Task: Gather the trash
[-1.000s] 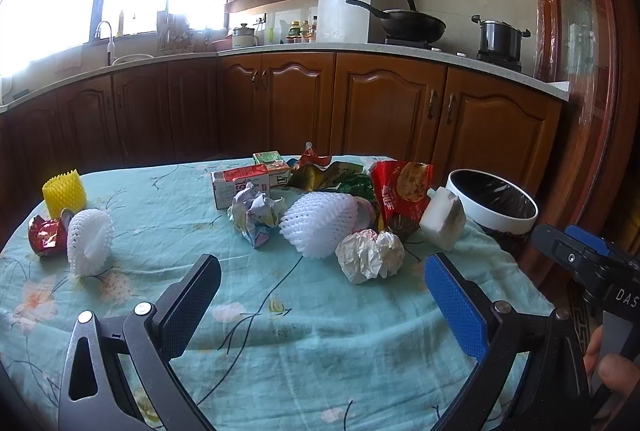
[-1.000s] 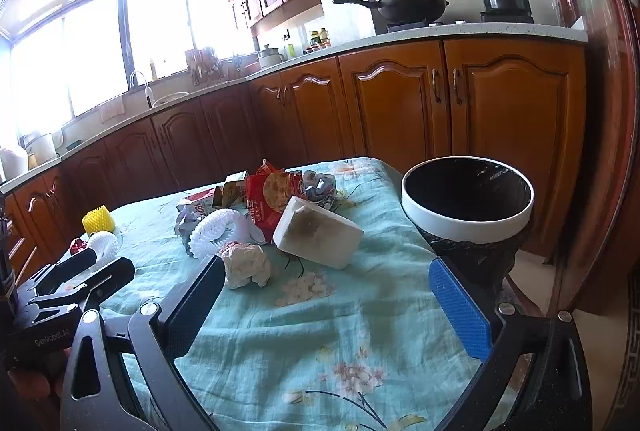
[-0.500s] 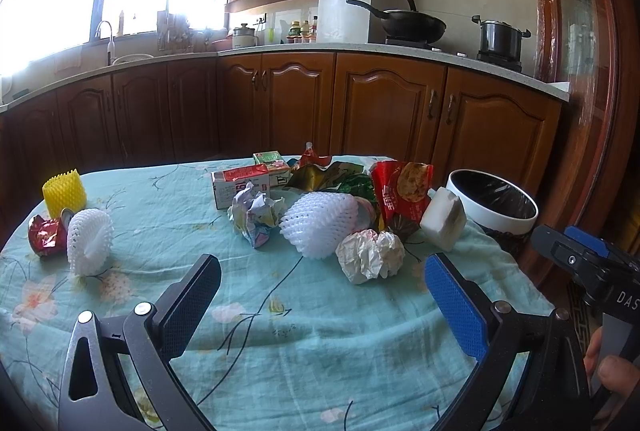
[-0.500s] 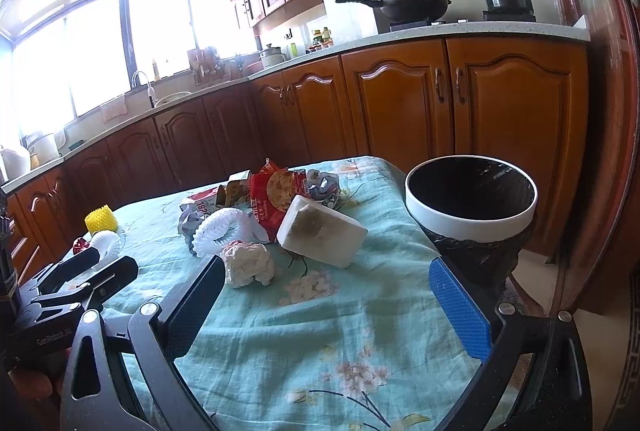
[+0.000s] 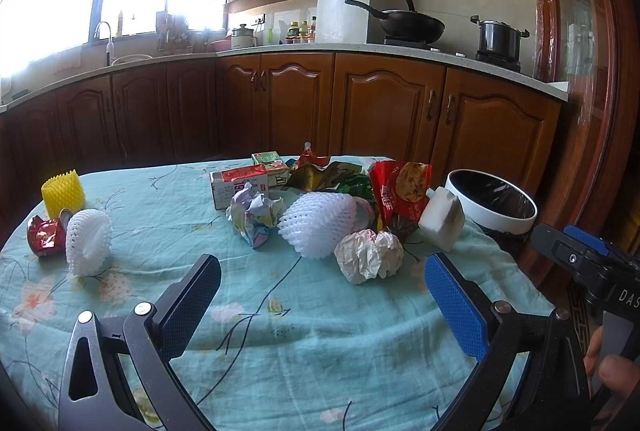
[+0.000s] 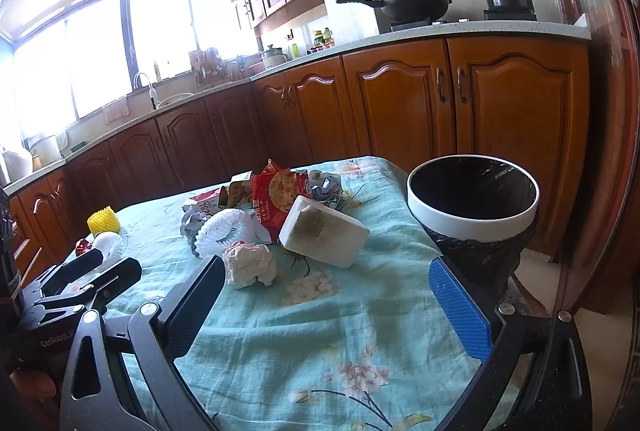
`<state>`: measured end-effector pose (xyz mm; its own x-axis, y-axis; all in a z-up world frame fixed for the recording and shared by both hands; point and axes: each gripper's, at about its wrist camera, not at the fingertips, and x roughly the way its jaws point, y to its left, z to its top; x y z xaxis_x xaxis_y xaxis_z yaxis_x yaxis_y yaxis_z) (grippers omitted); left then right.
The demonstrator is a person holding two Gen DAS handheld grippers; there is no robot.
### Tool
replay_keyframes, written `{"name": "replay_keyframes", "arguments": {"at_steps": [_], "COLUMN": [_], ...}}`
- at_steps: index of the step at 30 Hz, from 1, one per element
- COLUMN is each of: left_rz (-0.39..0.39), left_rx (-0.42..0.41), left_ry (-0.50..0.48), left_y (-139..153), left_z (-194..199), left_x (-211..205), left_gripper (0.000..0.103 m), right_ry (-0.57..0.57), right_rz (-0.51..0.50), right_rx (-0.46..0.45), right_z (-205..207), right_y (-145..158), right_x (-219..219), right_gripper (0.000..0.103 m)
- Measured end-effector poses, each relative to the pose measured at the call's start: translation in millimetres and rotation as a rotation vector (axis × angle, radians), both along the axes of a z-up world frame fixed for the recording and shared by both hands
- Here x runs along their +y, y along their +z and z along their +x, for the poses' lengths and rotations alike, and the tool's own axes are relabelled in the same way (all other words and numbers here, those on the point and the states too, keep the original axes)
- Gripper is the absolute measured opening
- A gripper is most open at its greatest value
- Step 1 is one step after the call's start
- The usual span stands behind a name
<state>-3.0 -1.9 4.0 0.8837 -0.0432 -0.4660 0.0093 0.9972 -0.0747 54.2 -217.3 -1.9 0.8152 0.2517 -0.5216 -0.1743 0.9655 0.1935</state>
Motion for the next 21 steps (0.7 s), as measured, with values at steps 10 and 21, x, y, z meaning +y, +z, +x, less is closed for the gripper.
{"name": "replay_keyframes", "arguments": {"at_steps": [10,21], "left_rz": [-0.006,-0.007], "left_rx": [0.011,0.052], "left_ry": [-0.005,-0.017], "left_y": [-3.5,-11.7], "left_z": [2.9,17.8], "left_x": [0.0,-1.1], "left_gripper": [0.102,0.102], "right_ry": [0.008,0.013], "right_rz": [0.016,0.052], "right_rx": [0.014,0.062], "right_z": [1.5,19.3], "right_y": [-2.9,-11.9], "right_x": [-1.4,-9.2], "right_gripper": [0.103,0.103]}}
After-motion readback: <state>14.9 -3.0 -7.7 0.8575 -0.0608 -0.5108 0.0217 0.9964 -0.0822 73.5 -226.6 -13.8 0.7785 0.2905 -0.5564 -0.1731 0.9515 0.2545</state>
